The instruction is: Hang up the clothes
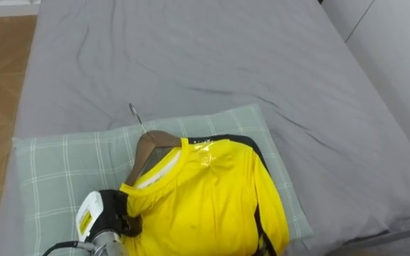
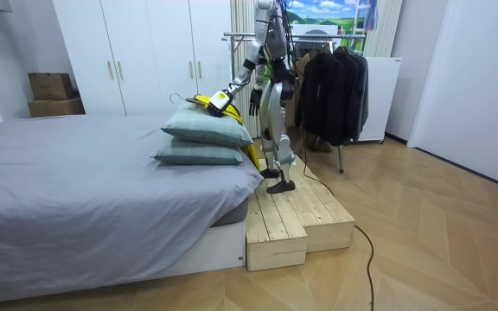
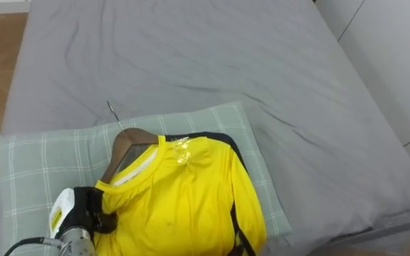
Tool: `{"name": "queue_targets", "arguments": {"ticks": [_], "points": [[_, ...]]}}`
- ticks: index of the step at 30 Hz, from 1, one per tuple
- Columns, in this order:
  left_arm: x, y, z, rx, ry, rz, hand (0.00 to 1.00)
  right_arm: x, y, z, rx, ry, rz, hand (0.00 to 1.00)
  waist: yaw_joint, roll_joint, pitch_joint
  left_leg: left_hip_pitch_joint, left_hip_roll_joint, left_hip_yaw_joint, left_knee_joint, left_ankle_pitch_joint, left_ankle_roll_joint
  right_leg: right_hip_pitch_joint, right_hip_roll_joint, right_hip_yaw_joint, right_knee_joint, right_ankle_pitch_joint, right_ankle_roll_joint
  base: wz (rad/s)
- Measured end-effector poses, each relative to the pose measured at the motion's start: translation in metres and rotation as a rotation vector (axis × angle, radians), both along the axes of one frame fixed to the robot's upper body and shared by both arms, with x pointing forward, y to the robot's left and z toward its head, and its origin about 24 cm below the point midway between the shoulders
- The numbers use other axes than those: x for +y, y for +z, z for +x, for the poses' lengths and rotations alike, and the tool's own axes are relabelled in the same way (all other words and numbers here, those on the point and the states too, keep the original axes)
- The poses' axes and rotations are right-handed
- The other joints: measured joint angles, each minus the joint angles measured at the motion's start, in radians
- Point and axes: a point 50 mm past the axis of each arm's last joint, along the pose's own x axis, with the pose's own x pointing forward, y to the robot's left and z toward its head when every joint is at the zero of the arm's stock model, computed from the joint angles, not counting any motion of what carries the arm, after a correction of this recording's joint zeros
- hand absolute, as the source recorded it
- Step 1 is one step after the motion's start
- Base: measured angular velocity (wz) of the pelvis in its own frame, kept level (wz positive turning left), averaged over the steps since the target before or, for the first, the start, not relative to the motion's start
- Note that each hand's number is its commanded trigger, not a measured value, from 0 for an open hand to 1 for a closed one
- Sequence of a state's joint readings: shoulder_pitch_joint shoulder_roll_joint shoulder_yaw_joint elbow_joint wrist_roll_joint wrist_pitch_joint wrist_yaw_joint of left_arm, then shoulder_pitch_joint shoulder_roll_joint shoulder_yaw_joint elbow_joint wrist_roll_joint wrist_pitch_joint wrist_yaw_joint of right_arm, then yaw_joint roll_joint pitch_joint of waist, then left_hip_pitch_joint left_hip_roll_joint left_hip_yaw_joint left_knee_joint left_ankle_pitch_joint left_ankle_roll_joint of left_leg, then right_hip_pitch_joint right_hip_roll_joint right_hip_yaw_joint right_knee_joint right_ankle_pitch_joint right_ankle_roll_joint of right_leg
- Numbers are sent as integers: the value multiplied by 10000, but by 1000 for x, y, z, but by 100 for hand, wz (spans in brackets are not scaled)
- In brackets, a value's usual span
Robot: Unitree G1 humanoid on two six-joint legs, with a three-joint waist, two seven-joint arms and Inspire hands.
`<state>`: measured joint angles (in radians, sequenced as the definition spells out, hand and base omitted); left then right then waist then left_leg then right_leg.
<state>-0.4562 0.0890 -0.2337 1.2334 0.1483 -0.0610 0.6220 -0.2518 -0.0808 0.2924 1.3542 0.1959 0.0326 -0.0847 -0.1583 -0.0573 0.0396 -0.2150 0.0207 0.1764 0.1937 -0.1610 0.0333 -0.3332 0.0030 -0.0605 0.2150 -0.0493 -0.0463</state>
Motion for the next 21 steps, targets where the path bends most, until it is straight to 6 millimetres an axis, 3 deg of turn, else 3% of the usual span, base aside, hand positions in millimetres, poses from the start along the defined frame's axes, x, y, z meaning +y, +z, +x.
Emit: {"name": "queue_targets", "arguments": {"ticks": [5, 10, 16, 21], "points": [[-1, -5, -7, 166, -113, 120, 100, -2, 0, 0, 3, -42, -56, 0, -11, 151, -59, 341, -5, 3, -64, -1, -1, 390, 13, -11, -133, -22, 22, 0], [-4, -8, -15, -9, -159, -98, 100, -12, -1, -8, 84, -251, -227, 0, -1, 372, -199, 575, -6, -165, -76, -3, -3, 791, 3, -292, -324, -22, 27, 13], [-6, -4, -19, -406, -306, -204, 100, -16, -4, -18, 196, -312, -356, 0, -2, 454, -230, 829, 12, -331, -93, -6, -7, 1092, -13, -493, -304, -112, -18, 10], [-10, 12, -12, -1299, -579, -231, 100, -24, -7, -34, 298, -925, -344, 0, -19, 551, -248, 1103, 19, -480, -166, -29, -44, 1461, 8, -594, -445, -134, -36, 8]]}}
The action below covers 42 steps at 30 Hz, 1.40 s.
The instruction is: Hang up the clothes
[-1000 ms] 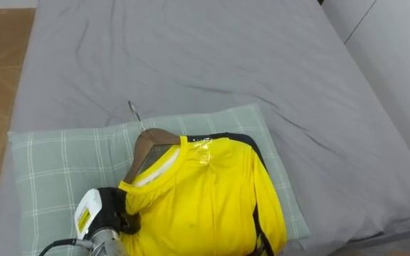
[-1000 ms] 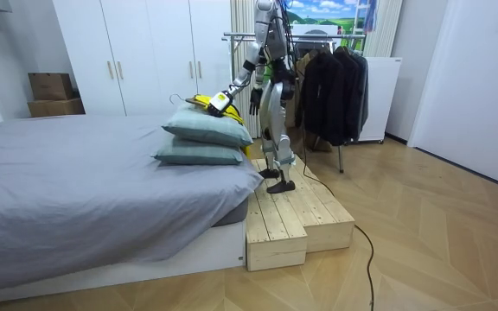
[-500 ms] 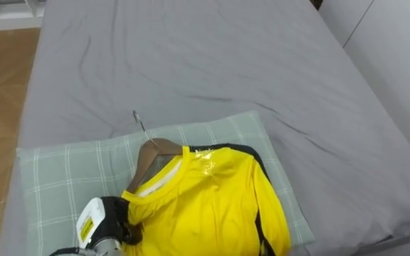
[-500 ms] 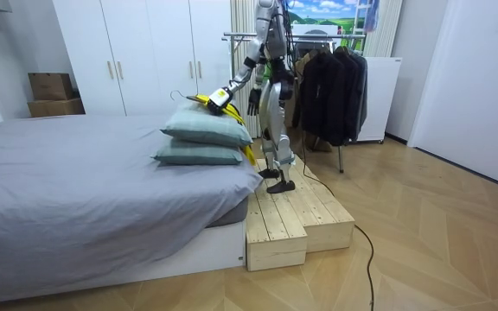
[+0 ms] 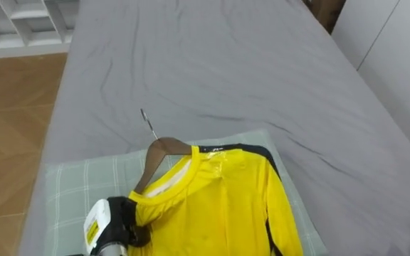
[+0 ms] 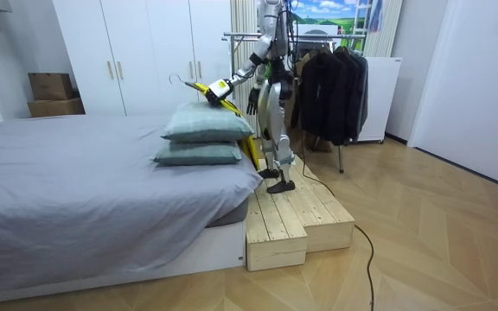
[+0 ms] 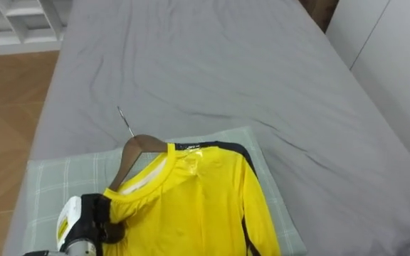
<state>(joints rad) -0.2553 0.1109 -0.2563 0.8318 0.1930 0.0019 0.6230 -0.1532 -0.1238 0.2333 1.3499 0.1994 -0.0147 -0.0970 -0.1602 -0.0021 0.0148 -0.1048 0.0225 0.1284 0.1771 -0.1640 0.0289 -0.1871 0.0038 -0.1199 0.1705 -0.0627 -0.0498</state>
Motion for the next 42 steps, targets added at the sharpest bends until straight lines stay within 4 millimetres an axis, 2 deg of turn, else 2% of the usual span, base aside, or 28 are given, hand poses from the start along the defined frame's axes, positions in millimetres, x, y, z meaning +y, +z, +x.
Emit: {"name": "queue_targets", "arguments": {"ticks": [3, 6, 14, 19, 22, 24, 29, 32, 34, 38, 42], "points": [[-4, 18, 9, -993, -279, 7, 100, -2, -2, -9, 114, -191, -84, 0, 41, 54, 6, 307, 4, -14, -35, 0, 0, 302, -13, -40, -14, -18, 8, 3], [1, 26, 9, -1414, -315, 205, 100, -4, -3, -14, 80, -272, -117, 0, 46, 89, 0, 627, 5, -15, -146, -11, -13, 583, -13, -100, -29, -91, 24, 1], [-5, 38, 3, -2145, -963, 694, 100, -7, -6, -29, 224, -790, -164, 0, 40, 95, -7, 972, -24, -125, -174, -35, -48, 953, 25, -67, -58, -143, 18, 3], [-8, 68, 11, -3736, -1248, 582, 100, -8, -7, -38, 366, -868, -174, 0, 46, 119, -31, 1435, -24, -185, -275, -62, -92, 1451, 83, -46, -204, -191, 26, 2], [-11, 89, 14, -4952, -1459, 345, 100, -9, -9, -45, 481, -1057, -126, 0, 42, 139, -91, 1771, -13, -151, -347, -92, -124, 1739, 153, 25, -198, -272, 27, 0], [-11, 96, 12, -5346, -1459, 338, 100, -9, -9, -46, 494, -1109, -112, 0, 36, 152, -108, 1875, 3, -102, -377, -104, -140, 1803, 158, 91, -195, -276, 22, -8], [-12, 100, 6, -5692, -1381, 278, 100, -10, -10, -52, 622, -1233, -131, 0, 34, 183, -177, 2053, 25, -22, -434, -113, -155, 1931, 181, 140, -190, -282, 2, -4], [-13, 100, 5, -5695, -1408, 277, 100, -10, -10, -52, 630, -1246, -148, 0, 25, 181, -176, 2066, 22, -18, -432, -113, -155, 1938, 177, 143, -181, -278, 0, 0], [-13, 100, 5, -5735, -1398, 284, 100, -10, -10, -52, 631, -1252, -184, 0, 25, 177, -169, 2097, 20, -11, -434, -113, -155, 1963, 176, 150, -184, -279, 0, 0], [-14, 101, 5, -5879, -1446, 250, 100, -10, -9, -52, 631, -1250, -203, 0, 35, 155, -85, 2210, 25, 20, -482, -138, -161, 2044, 200, 202, -198, -299, 12, 0], [-13, 100, 4, -5821, -1434, 248, 100, -10, -10, -52, 643, -1255, -195, 0, 36, 156, -75, 2227, 47, 95, -482, -192, -166, 2040, 297, 301, -215, -299, 13, -6]]}}
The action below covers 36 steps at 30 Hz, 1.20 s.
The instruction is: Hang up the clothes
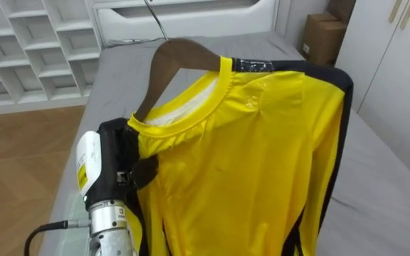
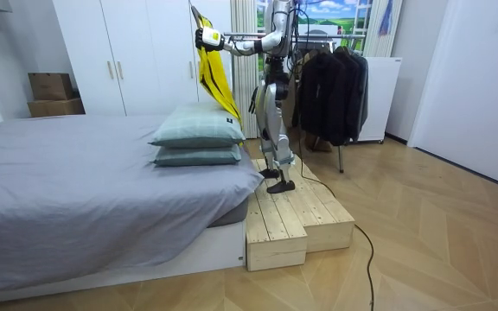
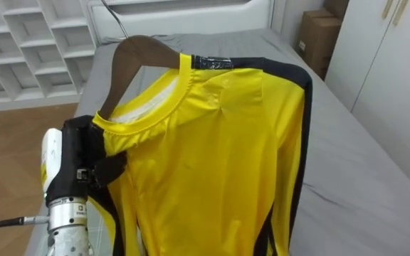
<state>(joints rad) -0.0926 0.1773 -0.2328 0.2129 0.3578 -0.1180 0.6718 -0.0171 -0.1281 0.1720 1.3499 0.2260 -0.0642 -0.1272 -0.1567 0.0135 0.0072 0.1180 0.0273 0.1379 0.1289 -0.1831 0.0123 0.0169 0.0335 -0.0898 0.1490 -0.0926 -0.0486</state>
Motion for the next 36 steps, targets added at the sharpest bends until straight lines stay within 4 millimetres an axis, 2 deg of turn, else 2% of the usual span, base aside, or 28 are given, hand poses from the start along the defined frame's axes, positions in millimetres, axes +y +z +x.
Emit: {"name": "queue_targets", "arguments": {"ticks": [17, 23, 26, 31, 36], "points": [[0, 2, 0, -104, -30, 82, 100, -1, 0, -3, 41, -193, 132, 0, -37, 14, -4, -3, 8, -13, 3, -33, -9, 22, 18, 43, -150, -3, 4, 0], [4, -3, -5, 96, 45, 129, 100, -3, -1, -7, 59, -604, 235, 0, 5, -33, 33, 146, 6, -10, 0, -34, -10, 30, 21, 76, -126, -57, 4, -4], [6, -7, -8, 269, 83, 178, 100, -7, -1, -15, 136, -1238, 38, 0, 3, -35, 36, 83, 3, -9, -3, -35, -11, 53, 31, 93, -63, -73, 10, 7], [22, -8, -9, 387, 506, 488, 100, -16, 1, -20, 419, -1649, -680, 0, 1, -36, 36, 100, 8, -6, -2, -35, -11, 25, 22, 64, 51, -96, -5, 0], [25, -13, -12, 492, 686, 717, 100, -33, 8, -6, -97, -1960, -1689, 0, 15, -74, 41, 138, -14, -45, -1, -38, -6, -2, -2, 88, 234, -186, 15, 0]]}}
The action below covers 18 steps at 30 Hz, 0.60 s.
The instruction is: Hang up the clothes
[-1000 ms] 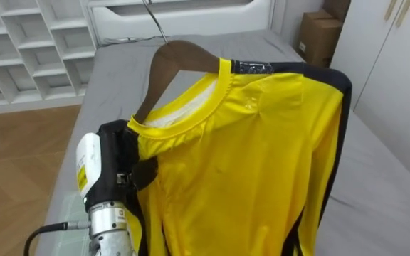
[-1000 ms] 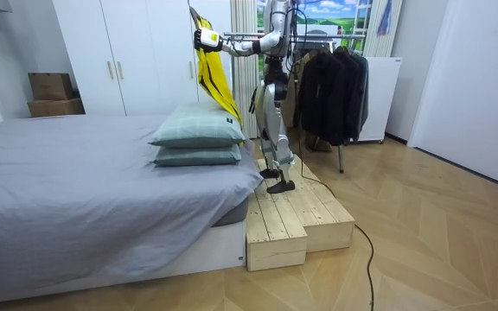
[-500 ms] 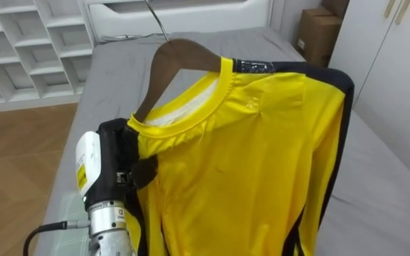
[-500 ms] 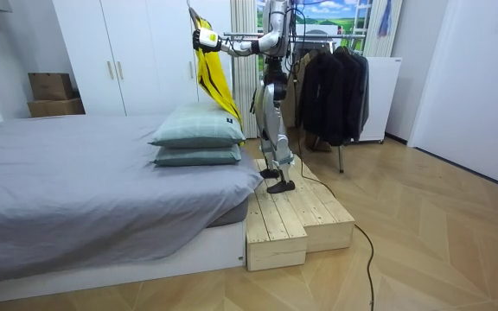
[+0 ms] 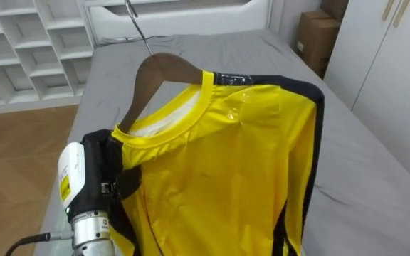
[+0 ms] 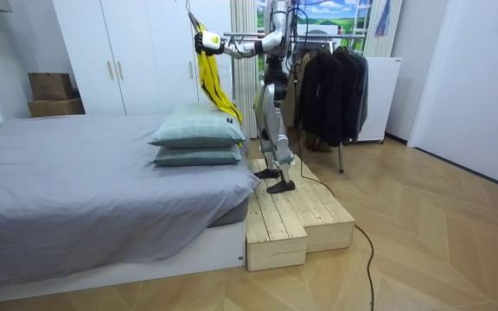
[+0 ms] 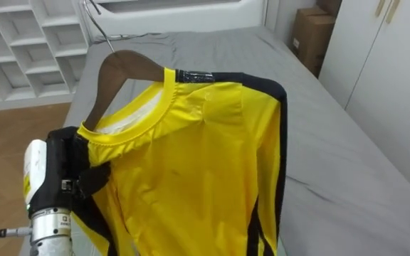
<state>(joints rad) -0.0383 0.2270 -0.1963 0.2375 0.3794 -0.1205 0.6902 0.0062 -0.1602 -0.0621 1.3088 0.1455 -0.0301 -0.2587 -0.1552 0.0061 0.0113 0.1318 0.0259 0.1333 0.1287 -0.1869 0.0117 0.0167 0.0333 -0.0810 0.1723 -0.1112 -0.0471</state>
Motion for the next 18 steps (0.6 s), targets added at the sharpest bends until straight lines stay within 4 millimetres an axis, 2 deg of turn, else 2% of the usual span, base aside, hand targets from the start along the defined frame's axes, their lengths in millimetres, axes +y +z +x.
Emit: {"name": "queue_targets", "arguments": {"ticks": [7, 10, 12, 16, 18], "points": [[1, -2, -3, 104, -36, 254, 100, -15, 17, 32, -1121, 616, -1835, 0, 198, -111, -51, -10, 16, -55, 8, -4, 1, 2, 19, -42, 6, 5, -24, 2], [0, -2, -3, 118, -58, 269, 100, -19, 35, 62, -2360, 1278, -3043, 0, 249, -137, -81, -18, 12, -46, 16, -3, 1, -7, 14, -40, 10, 6, -25, 0], [1, -2, -2, 201, -138, 349, 100, -17, 53, 87, -3592, 1920, -3866, 0, 272, -178, -107, -2, 12, -51, 16, -3, 1, 0, 16, -37, 1, 7, -24, 0], [2, -2, -1, 326, -124, 805, 100, -11, 85, 111, -5192, 3270, -5473, 0, 355, -258, -158, 21, 14, -16, 44, -1, 0, 34, -2, -49, -3, 7, -25, 0], [3, -2, -1, 465, -49, 845, 100, -9, 95, 118, -5594, 3726, -6006, 0, 408, -291, -170, 27, 14, 11, 53, -1, 0, 31, -5, -37, -6, 6, -25, -5]]}}
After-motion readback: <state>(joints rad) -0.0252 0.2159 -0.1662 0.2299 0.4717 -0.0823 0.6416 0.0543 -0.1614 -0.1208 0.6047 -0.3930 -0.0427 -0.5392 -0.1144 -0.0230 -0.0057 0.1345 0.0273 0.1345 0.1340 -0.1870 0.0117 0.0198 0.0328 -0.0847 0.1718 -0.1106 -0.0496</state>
